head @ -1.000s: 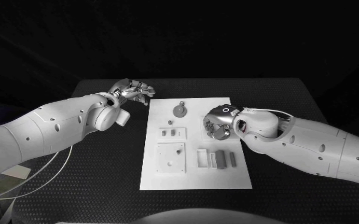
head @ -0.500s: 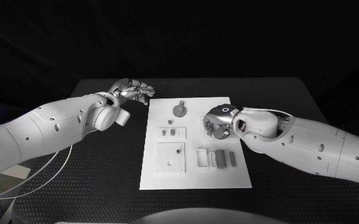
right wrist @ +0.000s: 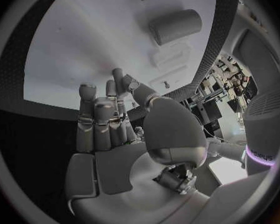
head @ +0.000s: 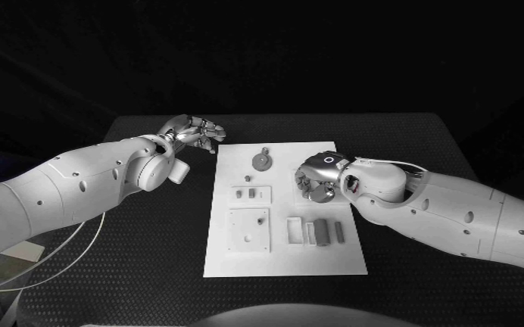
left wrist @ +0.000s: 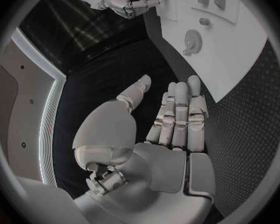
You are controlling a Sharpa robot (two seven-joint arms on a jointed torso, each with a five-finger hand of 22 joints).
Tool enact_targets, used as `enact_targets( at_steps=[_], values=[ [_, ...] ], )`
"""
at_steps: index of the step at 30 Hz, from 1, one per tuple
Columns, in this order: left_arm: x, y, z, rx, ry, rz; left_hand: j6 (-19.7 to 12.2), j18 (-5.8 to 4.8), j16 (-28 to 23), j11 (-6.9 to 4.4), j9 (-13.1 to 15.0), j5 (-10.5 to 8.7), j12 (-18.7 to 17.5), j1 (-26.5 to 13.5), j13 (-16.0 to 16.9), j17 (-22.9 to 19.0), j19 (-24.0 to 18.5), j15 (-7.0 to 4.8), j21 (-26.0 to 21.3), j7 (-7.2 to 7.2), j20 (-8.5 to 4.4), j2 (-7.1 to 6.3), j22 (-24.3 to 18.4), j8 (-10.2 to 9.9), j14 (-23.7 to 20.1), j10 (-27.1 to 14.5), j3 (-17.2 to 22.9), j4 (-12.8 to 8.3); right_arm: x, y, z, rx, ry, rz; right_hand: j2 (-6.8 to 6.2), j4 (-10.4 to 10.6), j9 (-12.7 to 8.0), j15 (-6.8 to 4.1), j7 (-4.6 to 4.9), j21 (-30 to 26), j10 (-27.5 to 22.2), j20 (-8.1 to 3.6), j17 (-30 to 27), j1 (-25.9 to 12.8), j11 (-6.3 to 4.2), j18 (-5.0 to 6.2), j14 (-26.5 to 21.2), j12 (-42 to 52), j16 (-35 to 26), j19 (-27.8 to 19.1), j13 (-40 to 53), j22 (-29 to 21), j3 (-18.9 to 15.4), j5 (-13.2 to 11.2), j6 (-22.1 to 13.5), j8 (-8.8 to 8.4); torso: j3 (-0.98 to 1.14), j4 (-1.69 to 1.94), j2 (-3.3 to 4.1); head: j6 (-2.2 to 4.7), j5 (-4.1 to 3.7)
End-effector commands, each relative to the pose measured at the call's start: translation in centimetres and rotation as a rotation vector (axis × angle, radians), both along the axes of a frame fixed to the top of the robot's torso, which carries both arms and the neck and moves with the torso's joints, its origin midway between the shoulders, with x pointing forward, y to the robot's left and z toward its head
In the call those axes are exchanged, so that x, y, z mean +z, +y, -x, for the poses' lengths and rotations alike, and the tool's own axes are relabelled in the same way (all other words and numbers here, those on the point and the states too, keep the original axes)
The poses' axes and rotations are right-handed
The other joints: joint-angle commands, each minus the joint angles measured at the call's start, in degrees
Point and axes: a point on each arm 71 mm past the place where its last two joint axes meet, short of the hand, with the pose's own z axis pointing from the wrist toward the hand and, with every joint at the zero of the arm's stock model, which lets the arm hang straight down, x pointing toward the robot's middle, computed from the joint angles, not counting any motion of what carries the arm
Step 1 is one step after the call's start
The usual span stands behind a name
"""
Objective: Assemble the parts on the task board
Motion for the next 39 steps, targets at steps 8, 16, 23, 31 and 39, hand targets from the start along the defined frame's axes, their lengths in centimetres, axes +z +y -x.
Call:
enact_targets(
  at_steps=[8, 16, 23, 31, 39],
  values=[
    [0.1, -0.2, 0.0, -0.011, -0.002, 0.012, 0.02, 1.15, -0.22, 0.18, 0.1, -0.31, 0.33, -0.41, -0.04, 0.01, 0.14, -0.09, -0.24, 0.55, -0.02, 0.02, -0.02, 0.07, 0.34, -0.75, -0.25, 0.13, 1.4, 0.5, 0.9, 0.016, -0.018, -0.06, 0.34, -0.09, 0.93, -0.92, 0.38, 0.38, 2.35, -0.48, 0.13, 0.18, -0.7, 2.67, -0.41, 0.2, 0.42, 0.04, 0.21, 1.22, -0.45, 0.02, 0.98, 0.31, -0.03, 0.01, -0.01, 0.11, 0.14],
    [0.2, -0.2, 0.0, -0.012, -0.003, 0.012, 0.01, 1.15, -0.22, 0.18, 0.1, -0.31, 0.37, -0.41, -0.04, 0.01, 0.14, -0.09, -0.25, 0.55, -0.02, 0.01, -0.01, 0.08, 0.33, -0.77, -0.25, 0.12, 3.0, 2.2, 2.1, 0.063, -0.026, -0.124, 0.28, -0.09, 0.98, -0.99, 0.34, 0.43, 2.48, -0.53, 0.16, 0.23, -0.77, 2.67, -0.4, 0.18, 0.46, 0.06, 0.35, 1.21, -0.47, 0.03, 1.11, 0.33, -0.03, -0.05, 0.0, 0.03, 0.44],
    [0.2, -0.2, 0.0, -0.011, -0.003, 0.012, 0.0, 1.15, -0.22, 0.18, 0.11, -0.31, 0.4, -0.41, -0.04, 0.02, 0.14, -0.09, -0.25, 0.55, -0.02, 0.0, -0.01, 0.09, 0.33, -0.78, -0.25, 0.11, 3.5, 5.3, 3.2, 0.132, -0.004, -0.163, 0.29, -0.08, 1.0, -1.03, 0.33, 0.45, 2.54, -0.55, 0.18, 0.26, -0.8, 2.66, -0.4, 0.16, 0.48, 0.08, 0.42, 1.2, -0.47, 0.03, 1.17, 0.32, 0.03, -0.08, 0.02, -0.1, 1.48],
    [0.1, -0.5, 0.0, -0.017, -0.002, 0.014, -0.01, 1.16, -0.21, 0.18, 0.11, -0.31, 0.43, -0.42, -0.04, 0.02, 0.14, -0.09, -0.25, 0.55, -0.02, 0.0, -0.01, 0.1, 0.33, -0.8, -0.25, 0.11, 2.8, 8.8, 4.7, 0.212, 0.031, -0.18, 0.34, -0.08, 1.0, -1.05, 0.34, 0.45, 2.55, -0.56, 0.18, 0.26, -0.82, 2.66, -0.41, 0.13, 0.48, 0.08, 0.47, 1.19, -0.47, 0.03, 1.17, 0.29, 0.01, 0.01, 0.02, -0.22, 2.57],
    [0.1, -0.5, -0.1, -0.018, -0.001, 0.014, -0.01, 1.16, -0.22, 0.18, 0.11, -0.32, 0.46, -0.42, -0.04, 0.02, 0.14, -0.09, -0.25, 0.55, -0.02, -0.01, -0.01, 0.11, 0.33, -0.82, -0.26, 0.11, 1.4, 10.8, 6.1, 0.261, 0.069, -0.172, 0.39, -0.08, 1.01, -1.06, 0.35, 0.45, 2.55, -0.57, 0.19, 0.25, -0.83, 2.66, -0.43, 0.09, 0.48, 0.08, 0.51, 1.18, -0.46, 0.03, 1.14, 0.26, -0.03, 0.01, 0.01, -0.51, 3.17]
  ],
)
